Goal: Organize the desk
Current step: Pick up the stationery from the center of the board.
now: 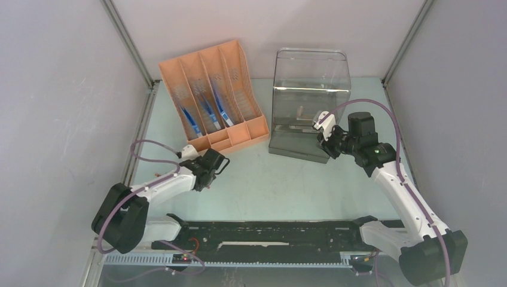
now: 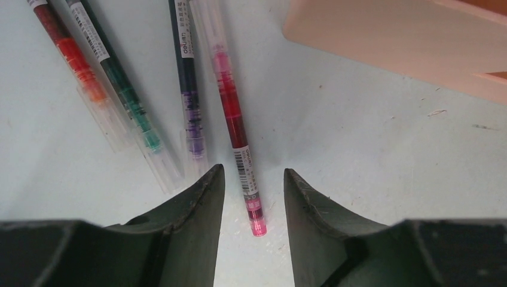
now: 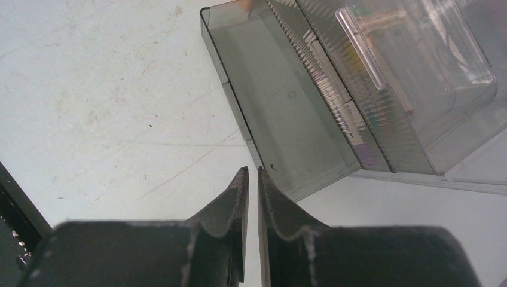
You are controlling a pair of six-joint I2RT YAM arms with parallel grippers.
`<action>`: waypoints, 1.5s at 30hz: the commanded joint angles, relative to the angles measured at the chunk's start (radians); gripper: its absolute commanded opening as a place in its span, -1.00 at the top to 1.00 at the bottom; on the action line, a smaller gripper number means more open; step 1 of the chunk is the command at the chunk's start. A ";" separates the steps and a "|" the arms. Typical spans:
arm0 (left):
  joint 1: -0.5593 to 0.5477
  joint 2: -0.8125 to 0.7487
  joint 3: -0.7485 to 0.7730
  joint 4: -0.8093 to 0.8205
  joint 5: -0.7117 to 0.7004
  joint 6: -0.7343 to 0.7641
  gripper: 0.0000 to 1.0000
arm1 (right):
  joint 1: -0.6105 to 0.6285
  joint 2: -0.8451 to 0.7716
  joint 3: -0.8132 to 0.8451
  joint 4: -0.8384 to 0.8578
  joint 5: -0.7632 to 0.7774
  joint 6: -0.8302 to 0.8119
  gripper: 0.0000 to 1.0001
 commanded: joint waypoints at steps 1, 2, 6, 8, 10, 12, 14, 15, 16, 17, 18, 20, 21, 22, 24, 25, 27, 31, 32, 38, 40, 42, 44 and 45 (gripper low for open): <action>0.014 0.032 0.037 -0.006 0.001 -0.025 0.07 | -0.004 0.000 0.022 -0.001 0.009 -0.014 0.66; 0.018 0.038 0.035 -0.007 0.006 -0.028 0.09 | -0.004 0.001 0.022 -0.001 0.009 -0.014 0.66; 0.034 0.058 0.027 0.003 0.039 -0.034 0.14 | -0.003 0.000 0.022 0.000 0.009 -0.016 0.66; 0.035 0.066 0.026 0.011 0.050 -0.033 0.16 | -0.004 0.000 0.022 0.000 0.008 -0.016 0.66; 0.038 0.076 0.028 0.017 0.062 -0.033 0.18 | -0.004 -0.002 0.022 0.000 0.009 -0.015 0.66; 0.041 0.088 0.034 0.018 0.074 -0.030 0.25 | -0.004 -0.003 0.022 0.000 0.009 -0.015 0.66; 0.047 0.103 0.040 0.016 0.086 -0.028 0.34 | -0.005 -0.004 0.022 -0.001 0.009 -0.014 0.66; 0.049 0.110 0.041 0.015 0.092 -0.030 0.37 | -0.004 -0.005 0.021 -0.001 0.009 -0.014 0.66; 0.051 0.114 0.043 0.015 0.100 -0.030 0.41 | -0.005 -0.005 0.022 -0.001 0.009 -0.014 0.66; 0.054 0.120 0.044 0.015 0.106 -0.031 0.46 | -0.005 -0.005 0.022 -0.001 0.009 -0.014 0.66; 0.054 0.127 0.046 0.016 0.109 -0.031 0.51 | -0.005 -0.005 0.023 -0.001 0.009 -0.014 0.66; 0.056 0.138 0.050 0.014 0.118 -0.030 0.68 | -0.005 -0.007 0.022 0.000 0.008 -0.014 0.66; 0.056 0.142 0.052 0.012 0.120 -0.028 0.77 | -0.005 -0.007 0.023 0.000 0.009 -0.014 0.66; 0.057 0.146 0.055 0.011 0.121 -0.026 0.87 | -0.005 -0.007 0.022 -0.001 0.009 -0.015 0.66; 0.057 0.148 0.058 0.006 0.122 -0.022 0.95 | -0.004 -0.005 0.021 -0.002 0.009 -0.016 0.66; 0.057 0.143 0.058 0.006 0.121 -0.020 0.98 | -0.005 -0.006 0.021 -0.002 0.008 -0.016 0.66; 0.057 0.122 0.052 0.009 0.117 -0.017 1.00 | -0.005 -0.005 0.023 -0.002 0.010 -0.016 0.66; 0.057 0.065 0.035 0.012 0.093 -0.014 1.00 | -0.005 -0.005 0.023 -0.002 0.007 -0.016 0.66; 0.057 0.053 0.032 0.011 0.087 -0.015 1.00 | -0.005 -0.004 0.021 -0.002 0.007 -0.016 0.66; 0.057 0.009 0.028 0.000 0.076 -0.011 1.00 | -0.005 -0.005 0.022 -0.002 0.005 -0.015 0.66; 0.057 -0.004 0.026 -0.002 0.073 -0.008 1.00 | -0.005 -0.005 0.023 -0.002 0.005 -0.015 0.66; 0.057 -0.025 0.025 -0.001 0.072 -0.008 1.00 | -0.005 -0.004 0.022 -0.002 0.005 -0.015 0.66; 0.057 -0.046 0.021 -0.001 0.070 -0.006 1.00 | -0.005 -0.004 0.022 -0.003 0.005 -0.016 0.66; 0.056 -0.057 0.019 -0.001 0.068 -0.005 1.00 | -0.005 -0.004 0.021 -0.002 0.004 -0.016 0.66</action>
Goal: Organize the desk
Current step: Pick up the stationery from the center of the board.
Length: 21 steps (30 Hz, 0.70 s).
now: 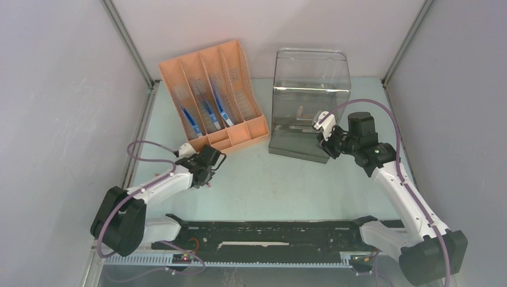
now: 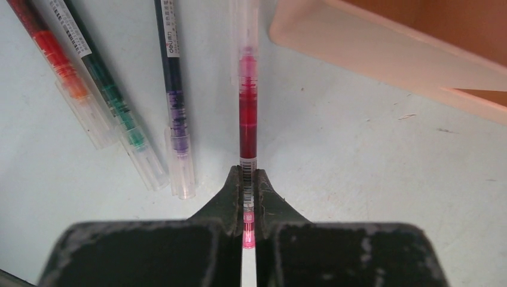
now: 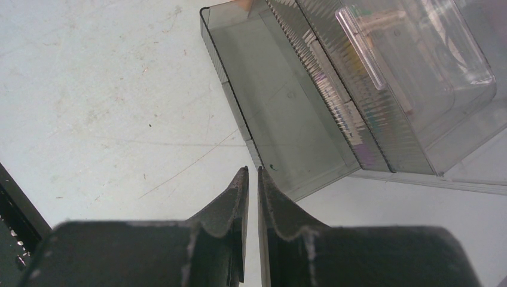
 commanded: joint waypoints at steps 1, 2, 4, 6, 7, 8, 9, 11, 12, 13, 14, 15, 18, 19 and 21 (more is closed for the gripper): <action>0.003 -0.068 -0.010 -0.004 -0.014 0.003 1.00 | -0.005 -0.004 0.022 -0.002 0.002 -0.013 0.66; 0.004 -0.079 -0.012 -0.004 -0.015 0.006 1.00 | -0.005 -0.004 0.023 -0.001 0.002 -0.013 0.66; 0.004 -0.103 -0.018 -0.002 -0.013 0.011 1.00 | -0.005 -0.005 0.022 -0.002 0.001 -0.013 0.66; 0.004 -0.131 -0.022 0.003 -0.002 0.019 1.00 | -0.005 -0.004 0.022 -0.003 -0.001 -0.013 0.66; 0.004 -0.148 -0.024 0.006 0.009 0.025 1.00 | -0.005 -0.004 0.021 -0.003 -0.003 -0.014 0.66; 0.004 -0.164 -0.027 0.006 0.013 0.031 1.00 | -0.004 -0.004 0.022 -0.003 -0.004 -0.014 0.66; 0.004 -0.184 -0.028 0.005 0.019 0.038 1.00 | -0.005 -0.004 0.022 -0.005 -0.005 -0.015 0.66; 0.004 -0.230 -0.031 -0.006 0.023 0.050 1.00 | -0.005 -0.004 0.023 -0.006 -0.011 -0.018 0.66; 0.004 -0.259 -0.031 -0.011 0.022 0.056 1.00 | -0.005 -0.004 0.023 -0.007 -0.014 -0.017 0.66; 0.004 -0.290 -0.034 -0.013 0.023 0.062 1.00 | -0.004 -0.004 0.023 -0.009 -0.017 -0.019 0.66; 0.004 -0.326 -0.037 -0.012 0.024 0.070 1.00 | -0.003 -0.004 0.024 -0.009 -0.019 -0.020 0.66; 0.004 -0.365 -0.042 -0.008 0.024 0.075 1.00 | -0.003 -0.005 0.023 -0.011 -0.022 -0.020 0.66; 0.004 -0.506 -0.075 0.064 0.052 0.128 1.00 | 0.000 -0.007 0.023 -0.013 -0.034 -0.023 0.66; 0.004 -0.549 -0.094 0.111 0.078 0.161 1.00 | 0.002 -0.007 0.023 -0.015 -0.039 -0.023 0.66; 0.004 -0.626 -0.140 0.225 0.141 0.222 1.00 | 0.008 -0.005 0.023 -0.015 -0.053 -0.022 0.66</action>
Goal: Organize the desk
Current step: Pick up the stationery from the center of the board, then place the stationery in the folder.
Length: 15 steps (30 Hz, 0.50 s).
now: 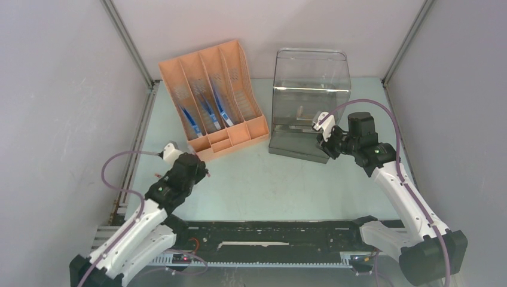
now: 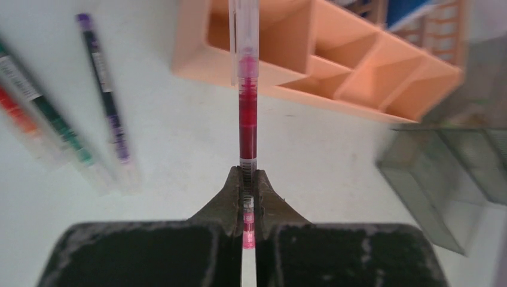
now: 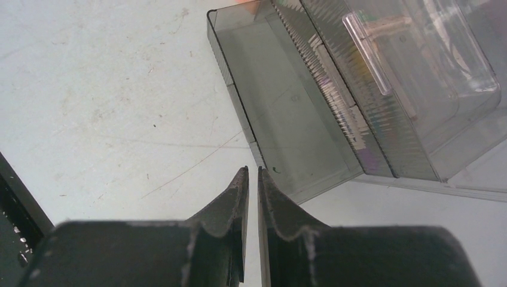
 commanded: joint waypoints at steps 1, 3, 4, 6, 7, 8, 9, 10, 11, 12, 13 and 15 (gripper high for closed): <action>0.004 -0.161 -0.087 0.252 0.135 0.159 1.00 | 0.012 -0.005 0.023 -0.015 -0.048 -0.007 0.66; 0.004 -0.210 -0.144 0.394 0.233 0.233 1.00 | 0.024 -0.003 0.023 -0.014 -0.092 0.003 0.65; 0.004 -0.225 -0.168 0.466 0.286 0.258 1.00 | 0.029 0.000 0.022 -0.013 -0.115 0.010 0.65; 0.004 -0.240 -0.213 0.617 0.400 0.310 1.00 | 0.047 0.006 0.023 -0.015 -0.151 0.020 0.64; 0.004 -0.239 -0.231 0.684 0.447 0.324 1.00 | 0.057 0.009 0.023 -0.015 -0.165 0.025 0.63; 0.004 -0.236 -0.246 0.745 0.510 0.337 1.00 | 0.067 0.011 0.024 -0.014 -0.177 0.029 0.63; 0.004 -0.229 -0.266 0.810 0.556 0.351 1.00 | 0.077 0.017 0.025 -0.016 -0.191 0.033 0.62; 0.004 -0.218 -0.281 0.877 0.593 0.358 1.00 | 0.086 0.021 0.030 -0.019 -0.212 0.041 0.62; 0.003 -0.203 -0.294 0.969 0.629 0.366 1.00 | 0.089 0.025 0.034 -0.022 -0.241 0.054 0.61; 0.001 -0.187 -0.306 1.035 0.656 0.372 1.00 | 0.091 0.027 0.036 -0.018 -0.281 0.067 0.61; -0.001 -0.166 -0.314 1.096 0.679 0.376 1.00 | 0.093 0.029 0.037 -0.015 -0.328 0.086 0.60; -0.018 -0.122 -0.322 1.211 0.699 0.392 1.00 | 0.093 0.038 0.038 -0.004 -0.428 0.124 0.59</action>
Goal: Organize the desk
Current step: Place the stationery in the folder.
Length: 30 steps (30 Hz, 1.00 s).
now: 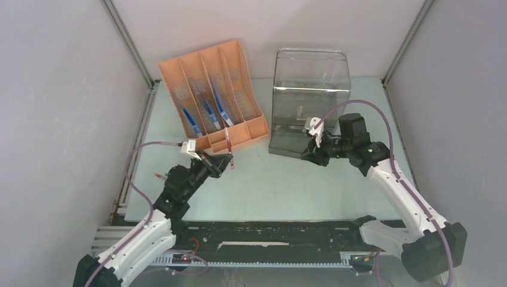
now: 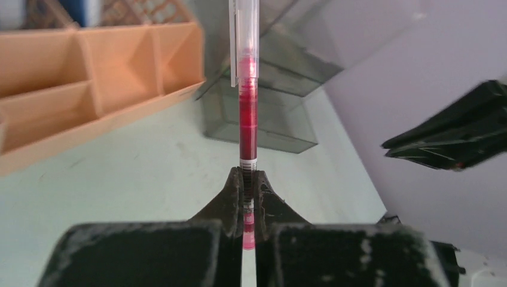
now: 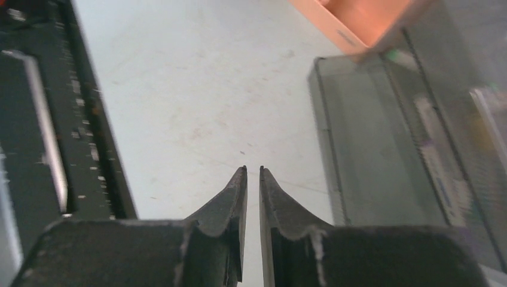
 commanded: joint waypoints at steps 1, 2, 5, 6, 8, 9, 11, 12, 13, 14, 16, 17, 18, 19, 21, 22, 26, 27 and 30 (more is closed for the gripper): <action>-0.035 0.082 -0.008 0.428 0.155 0.096 1.00 | 0.009 0.019 0.038 0.026 -0.250 0.104 0.58; -0.058 0.106 -0.002 0.467 0.148 0.114 1.00 | 0.012 0.027 0.039 0.037 -0.284 0.129 0.56; -0.156 0.189 0.043 0.533 0.088 0.205 1.00 | 0.014 0.044 0.040 0.079 -0.349 0.201 0.51; -0.185 0.219 0.060 0.547 0.069 0.231 1.00 | 0.013 0.049 0.041 0.089 -0.355 0.218 0.48; -0.235 0.276 0.085 0.588 0.037 0.265 1.00 | 0.012 0.058 0.052 0.095 -0.369 0.238 0.42; -0.257 0.306 0.090 0.621 0.023 0.279 1.00 | 0.011 0.059 0.056 0.099 -0.377 0.251 0.39; -0.297 0.363 0.095 0.706 -0.006 0.303 1.00 | 0.000 0.058 0.058 0.114 -0.403 0.276 0.32; -0.314 0.392 0.100 0.739 -0.015 0.310 1.00 | -0.007 0.057 0.058 0.123 -0.427 0.292 0.28; -0.324 0.421 0.106 0.768 -0.022 0.312 1.00 | -0.014 0.059 0.058 0.132 -0.447 0.307 0.22; -0.335 0.461 0.113 0.796 -0.027 0.311 1.00 | -0.022 0.060 0.057 0.142 -0.464 0.330 0.13; -0.357 0.516 0.127 0.849 -0.041 0.308 1.00 | -0.034 0.064 0.057 0.160 -0.495 0.358 -0.08; -0.371 0.543 0.135 0.875 -0.049 0.305 1.00 | -0.036 0.065 0.056 0.176 -0.511 0.378 -0.16; -0.380 0.569 0.144 0.899 -0.050 0.300 1.00 | -0.038 0.064 0.053 0.190 -0.517 0.395 -0.21; -0.386 0.593 0.152 0.923 -0.049 0.296 1.00 | -0.041 0.063 0.049 0.206 -0.525 0.414 -0.26; -0.407 0.642 0.170 0.969 -0.086 0.285 1.00 | -0.045 0.060 0.043 0.234 -0.535 0.449 -0.29; -0.422 0.666 0.178 0.991 -0.098 0.279 1.00 | -0.046 0.058 0.040 0.248 -0.539 0.466 -0.30; -0.472 0.744 0.199 1.095 -0.138 0.272 1.00 | -0.050 0.049 0.010 0.342 -0.508 0.561 -0.33; -0.485 0.760 0.204 1.109 -0.145 0.270 1.00 | -0.051 0.045 0.000 0.374 -0.482 0.591 -0.34; -0.522 0.791 0.217 1.113 -0.168 0.266 1.00 | -0.055 0.043 -0.020 0.438 -0.380 0.709 -0.35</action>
